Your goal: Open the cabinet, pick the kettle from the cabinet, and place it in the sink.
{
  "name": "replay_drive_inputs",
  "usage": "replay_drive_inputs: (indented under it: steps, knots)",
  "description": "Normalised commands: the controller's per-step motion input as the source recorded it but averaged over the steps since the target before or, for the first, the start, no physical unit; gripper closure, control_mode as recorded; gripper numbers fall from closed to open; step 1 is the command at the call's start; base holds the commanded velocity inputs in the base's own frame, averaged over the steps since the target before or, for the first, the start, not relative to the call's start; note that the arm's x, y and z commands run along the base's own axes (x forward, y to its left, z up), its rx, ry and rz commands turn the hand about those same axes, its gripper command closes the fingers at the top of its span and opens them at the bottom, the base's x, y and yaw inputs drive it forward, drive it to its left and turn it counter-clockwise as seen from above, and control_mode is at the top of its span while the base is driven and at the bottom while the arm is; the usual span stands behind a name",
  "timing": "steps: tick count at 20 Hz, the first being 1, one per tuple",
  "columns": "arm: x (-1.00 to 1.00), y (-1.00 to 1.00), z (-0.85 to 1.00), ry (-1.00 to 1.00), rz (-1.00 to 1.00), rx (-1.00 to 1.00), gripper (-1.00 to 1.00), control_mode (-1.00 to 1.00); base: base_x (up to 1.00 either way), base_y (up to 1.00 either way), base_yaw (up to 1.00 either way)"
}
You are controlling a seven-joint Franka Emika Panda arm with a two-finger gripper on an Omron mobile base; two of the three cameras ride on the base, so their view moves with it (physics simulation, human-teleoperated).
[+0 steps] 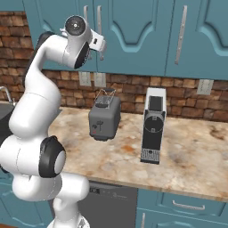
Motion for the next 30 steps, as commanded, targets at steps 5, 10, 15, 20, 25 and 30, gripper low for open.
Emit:
replay_drive_inputs:
  steps: [5, 10, 15, 20, 25, 30]
  knots:
    - [0.31, 0.0, 0.0, 0.0, 0.0, 0.0, -1.0, -1.0, 0.0, 0.0, 0.0]
    - [0.33, 0.02, 0.0, 0.0, 0.0, 0.0, 1.0, -1.0, 0.0, 0.0, 0.0]
    - [0.3, 0.0, 0.0, 0.0, 0.0, 0.0, 1.0, -1.0, 0.0, 0.0, 0.0]
    - [0.26, 0.0, 0.0, 0.0, 0.0, -0.01, 1.0, -1.0, 0.0, 0.0, 0.0]
    - [0.18, 0.19, 0.0, 0.0, 0.0, -0.1, 1.0, -1.0, 0.0, 0.0, 0.0]
    - [0.12, 0.27, 0.03, 0.0, 0.0, -0.13, 1.0, -1.0, 0.0, 0.0, 0.0]
